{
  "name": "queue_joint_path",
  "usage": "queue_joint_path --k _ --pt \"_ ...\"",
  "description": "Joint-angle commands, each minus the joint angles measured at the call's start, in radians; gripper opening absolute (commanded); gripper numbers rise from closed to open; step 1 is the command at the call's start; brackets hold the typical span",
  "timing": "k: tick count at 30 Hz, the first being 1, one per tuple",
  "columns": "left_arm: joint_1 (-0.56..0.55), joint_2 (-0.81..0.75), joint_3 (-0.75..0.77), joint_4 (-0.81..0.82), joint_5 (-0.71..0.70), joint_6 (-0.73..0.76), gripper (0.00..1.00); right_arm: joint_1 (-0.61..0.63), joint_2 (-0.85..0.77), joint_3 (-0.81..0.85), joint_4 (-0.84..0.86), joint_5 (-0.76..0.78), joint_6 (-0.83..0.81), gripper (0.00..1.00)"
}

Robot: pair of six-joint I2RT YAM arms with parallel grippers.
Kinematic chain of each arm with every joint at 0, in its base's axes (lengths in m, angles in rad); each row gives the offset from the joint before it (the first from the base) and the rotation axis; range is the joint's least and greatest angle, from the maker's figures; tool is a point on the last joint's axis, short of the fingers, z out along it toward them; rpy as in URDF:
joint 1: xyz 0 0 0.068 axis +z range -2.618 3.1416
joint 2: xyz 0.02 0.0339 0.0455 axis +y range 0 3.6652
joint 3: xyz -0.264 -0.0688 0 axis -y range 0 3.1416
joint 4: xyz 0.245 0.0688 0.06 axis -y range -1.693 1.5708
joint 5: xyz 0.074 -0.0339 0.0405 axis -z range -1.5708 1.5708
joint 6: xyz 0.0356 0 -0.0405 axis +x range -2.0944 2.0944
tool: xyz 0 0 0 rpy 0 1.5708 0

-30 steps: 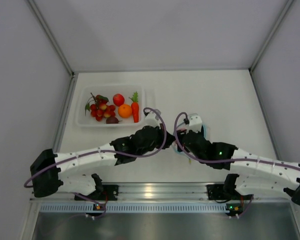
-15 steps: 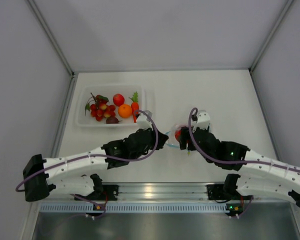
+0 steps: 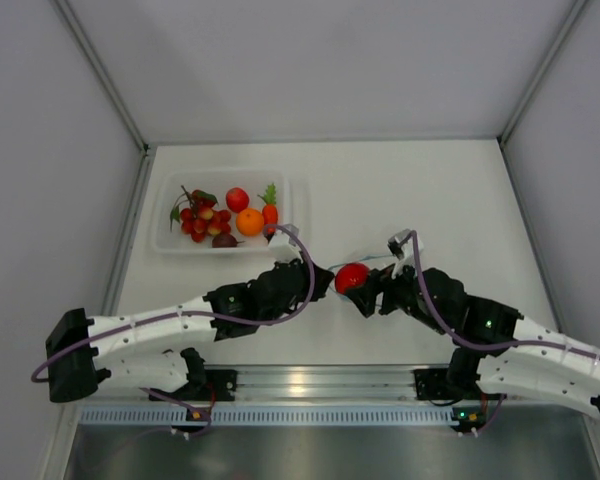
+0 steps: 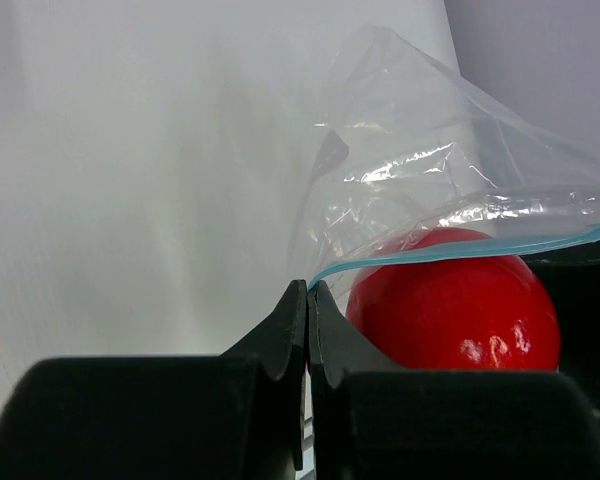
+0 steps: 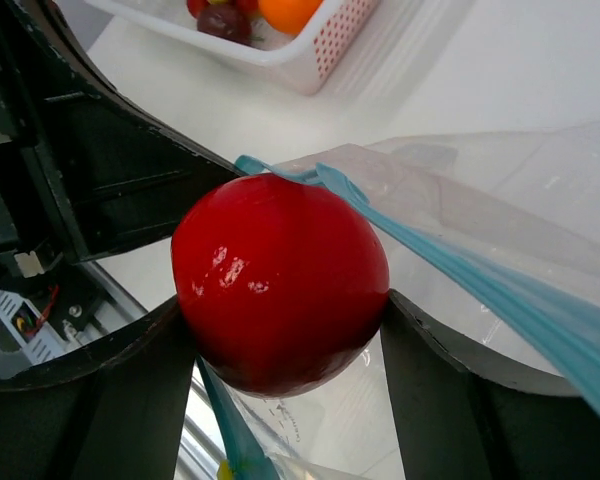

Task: Open the zip-top bag and remove the fake food
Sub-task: Pick up the fake fruit from the zipper food storage bag, then place the fake fruit in the bin.

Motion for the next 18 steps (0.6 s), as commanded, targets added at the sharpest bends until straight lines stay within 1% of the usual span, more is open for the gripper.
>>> queue_joint_path --k 1,4,5,8,12,15,16,18 --pt "0.012 0.0 -0.016 -0.047 -0.077 0.0 0.0 0.008 -0.07 -0.012 0.129 -0.066 -0.033 0.16" --pt "0.012 0.012 -0.015 -0.039 -0.057 -0.018 0.0 0.008 -0.084 -0.016 0.143 -0.048 -0.004 0.16" --pt "0.012 0.012 -0.016 -0.033 -0.032 -0.021 0.0 0.01 -0.087 -0.018 0.151 -0.017 0.01 0.16" --pt "0.014 0.023 -0.034 0.019 0.005 -0.047 0.0 0.008 -0.096 -0.039 0.185 0.061 0.111 0.17" --pt "0.014 0.043 -0.039 0.051 0.049 -0.09 0.0 0.007 -0.094 -0.079 0.296 0.09 0.191 0.17" --pt "0.012 0.038 -0.062 0.063 0.06 -0.154 0.0 0.008 -0.096 -0.102 0.347 0.136 0.245 0.17" --pt "0.01 0.032 -0.082 0.098 0.057 -0.171 0.0 0.008 -0.094 -0.104 0.384 0.143 0.247 0.17" --pt "0.007 0.007 -0.102 0.105 0.045 -0.203 0.0 0.007 -0.084 -0.102 0.402 0.144 0.26 0.17"
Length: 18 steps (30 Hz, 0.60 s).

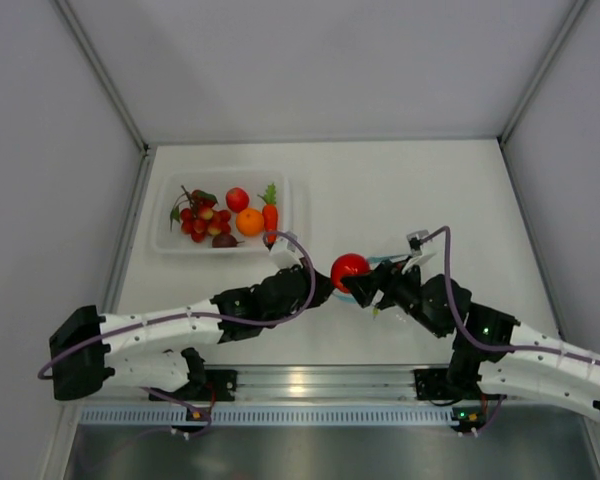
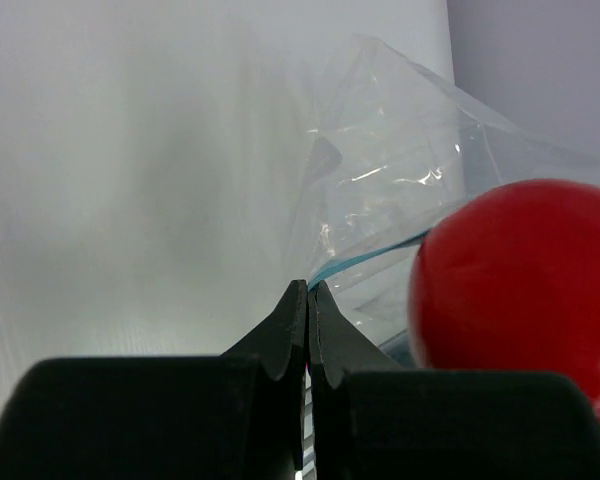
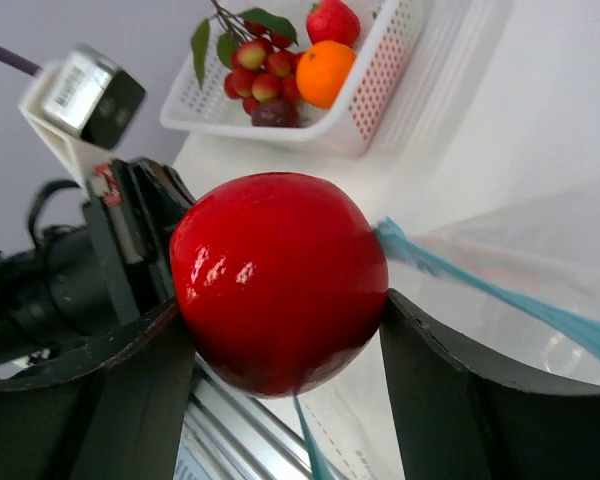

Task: Open the zip-top bag and remove the fake food
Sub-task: Place the fake fruit in the bin.

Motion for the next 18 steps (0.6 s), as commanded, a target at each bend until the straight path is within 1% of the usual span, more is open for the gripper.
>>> queue_joint_path --k 1,3,5,6,7,10,11,12,14,18 --pt "-0.001 -0.033 -0.05 0.017 -0.041 -0.076 0.0 0.008 -0.007 0.017 0.213 0.068 0.07 0.17" --pt "-0.001 -0.058 -0.083 0.017 -0.071 -0.105 0.0 0.005 0.01 0.033 0.23 0.047 0.097 0.17" --pt "-0.001 -0.078 -0.115 0.016 -0.112 -0.12 0.0 0.005 0.024 0.048 0.219 0.035 0.186 0.17" --pt "-0.001 -0.083 -0.126 0.017 -0.124 -0.133 0.0 0.005 0.042 0.06 0.218 0.035 0.256 0.17" --pt "-0.001 -0.089 -0.136 0.017 -0.144 -0.139 0.0 0.005 0.055 0.063 0.227 0.018 0.283 0.17" --pt "-0.001 -0.103 -0.152 0.017 -0.161 -0.14 0.0 0.005 0.105 0.063 0.322 -0.045 0.353 0.17" --pt "-0.001 -0.109 -0.157 0.019 -0.16 -0.145 0.0 0.005 0.122 0.039 0.421 -0.05 0.367 0.16" --pt "-0.001 -0.118 -0.157 0.02 -0.158 -0.152 0.0 0.005 0.13 0.027 0.47 -0.054 0.389 0.15" --pt "-0.001 -0.127 -0.154 0.02 -0.146 -0.15 0.0 0.007 0.15 0.019 0.549 -0.044 0.375 0.15" --pt "-0.024 -0.162 -0.143 0.023 -0.152 -0.146 0.0 0.015 0.211 0.016 0.644 -0.01 0.338 0.15"
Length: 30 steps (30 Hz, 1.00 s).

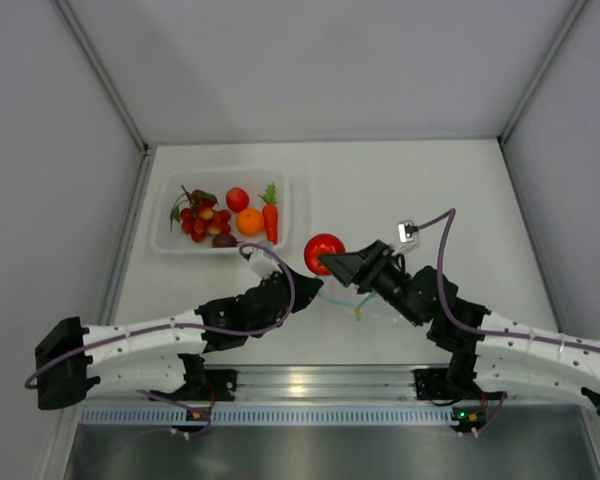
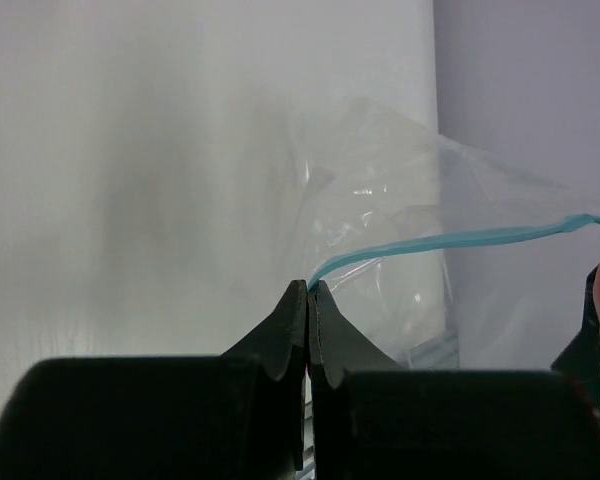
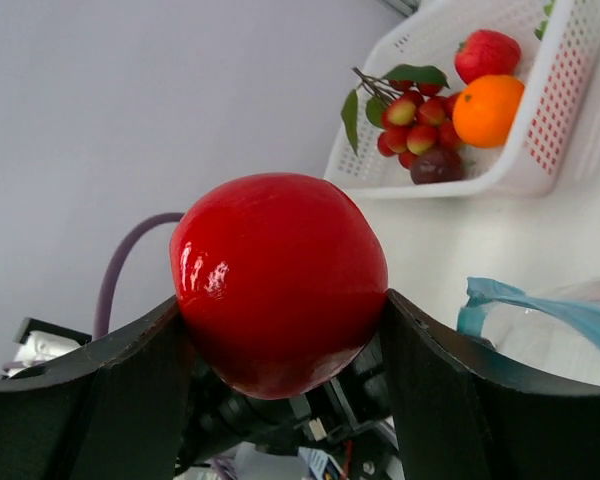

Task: Open the zip-top bag and remove the fake food
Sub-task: Place the fake fruit in the bin.

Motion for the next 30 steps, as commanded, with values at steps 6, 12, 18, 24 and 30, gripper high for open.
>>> queue_joint_path --k 6,12,18,24,30 --pt "-0.066 -0.056 0.013 0.012 -0.064 -0.002 0.0 0.015 0.15 0.027 0.411 -0.024 -0.021 0.14" --pt "-0.075 -0.051 -0.018 -0.04 -0.118 -0.036 0.0 0.027 0.231 0.174 0.353 -0.099 -0.064 0.14" --pt "-0.07 -0.154 -0.096 -0.137 -0.232 -0.074 0.0 0.027 0.223 0.317 -0.018 -0.011 0.013 0.15" --pt "-0.07 -0.253 -0.141 -0.176 -0.229 -0.067 0.0 -0.034 0.327 0.507 -0.251 -0.078 -0.125 0.15" --pt "-0.07 -0.292 -0.184 -0.174 -0.201 -0.068 0.0 -0.125 0.597 0.838 -0.489 -0.103 -0.369 0.15"
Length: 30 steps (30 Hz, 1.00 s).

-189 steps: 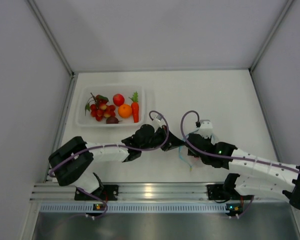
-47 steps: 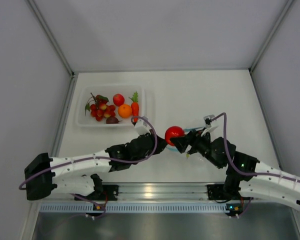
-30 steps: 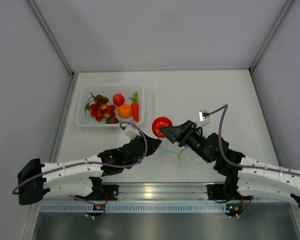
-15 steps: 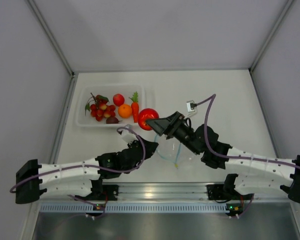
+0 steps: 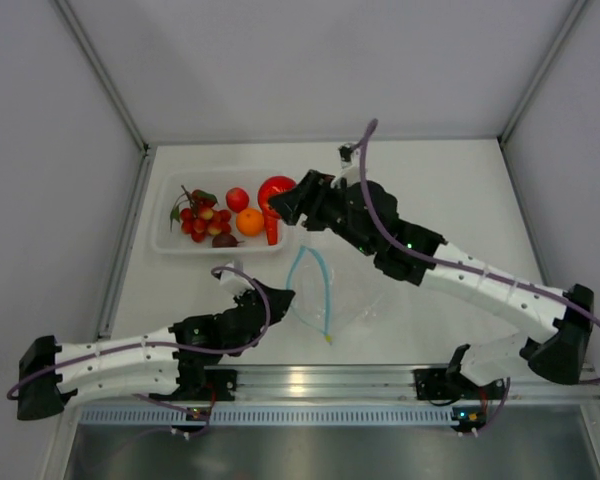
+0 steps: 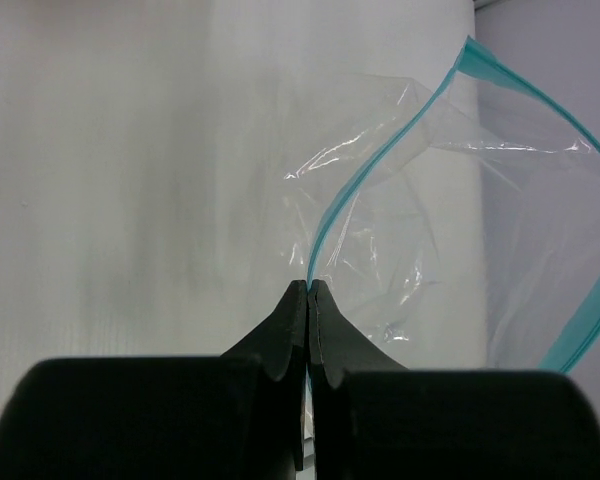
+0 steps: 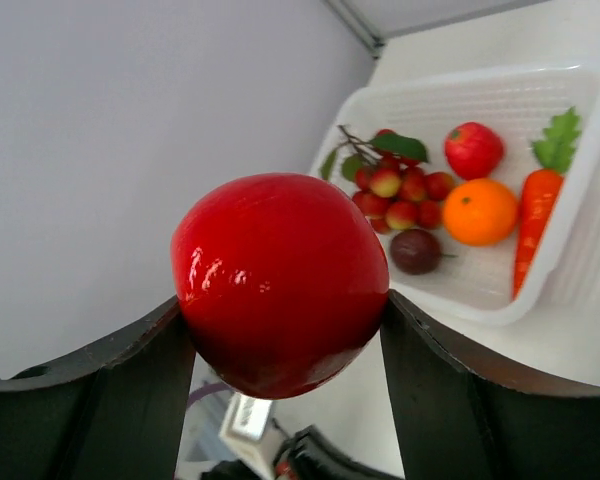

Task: Open the zip-top bag and remove the fake food
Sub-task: Place the fake fruit in the bin.

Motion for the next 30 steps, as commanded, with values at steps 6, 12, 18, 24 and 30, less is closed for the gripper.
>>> queue_joint_path --k 6,12,18,24,30 --pt "-0.001 -0.012 -0.038 -0.023 0.007 -0.022 0.0 -0.046 0.381 0.408 -0.266 0.039 -0.368 0.18" --pt "-0.001 -0.017 -0.059 -0.035 0.006 -0.015 0.0 -0.073 0.666 0.701 -0.316 -0.002 -0.503 0.2" --pt "-0.001 -0.037 -0.085 -0.081 -0.048 -0.025 0.0 -0.113 0.869 0.836 -0.23 -0.065 -0.543 0.28" --pt "0.001 -0.084 -0.117 -0.099 -0.068 -0.024 0.0 -0.115 1.026 1.03 -0.281 -0.093 -0.566 0.78" --pt "0.002 -0.075 -0.082 -0.109 -0.054 0.02 0.0 -0.129 0.944 0.978 -0.279 -0.088 -0.554 0.99"
